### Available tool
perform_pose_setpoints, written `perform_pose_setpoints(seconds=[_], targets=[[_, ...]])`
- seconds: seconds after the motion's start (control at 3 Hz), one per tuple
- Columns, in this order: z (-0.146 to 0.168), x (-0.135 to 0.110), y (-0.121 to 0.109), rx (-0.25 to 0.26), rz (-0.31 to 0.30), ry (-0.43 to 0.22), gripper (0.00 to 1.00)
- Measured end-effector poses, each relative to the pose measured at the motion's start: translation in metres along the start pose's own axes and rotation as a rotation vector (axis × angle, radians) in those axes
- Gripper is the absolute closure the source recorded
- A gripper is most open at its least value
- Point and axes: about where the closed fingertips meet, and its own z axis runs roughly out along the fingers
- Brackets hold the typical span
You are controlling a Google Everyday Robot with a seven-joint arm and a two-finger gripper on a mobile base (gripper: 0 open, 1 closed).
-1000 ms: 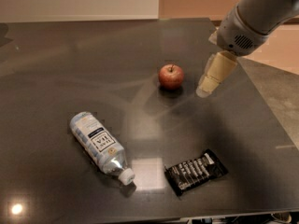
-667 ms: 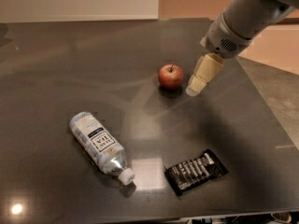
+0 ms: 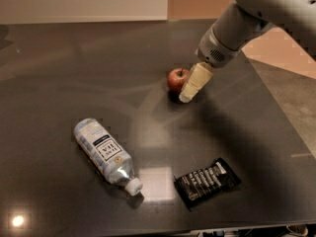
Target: Move apple near blue plastic bottle
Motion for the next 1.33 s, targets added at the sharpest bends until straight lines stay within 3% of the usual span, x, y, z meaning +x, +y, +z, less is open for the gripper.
perform_pose_setpoints(seconds=[0.33,1.0,1.33], targets=[[0.032,-0.005,-0.009,-0.021,0.005,-0.017,0.01],[0.048,-0.003,-0.011,-0.051,0.021,-0.021,0.44],[0.037,-0.009,-0.003,-0.079,0.008,-0.056,0.68]])
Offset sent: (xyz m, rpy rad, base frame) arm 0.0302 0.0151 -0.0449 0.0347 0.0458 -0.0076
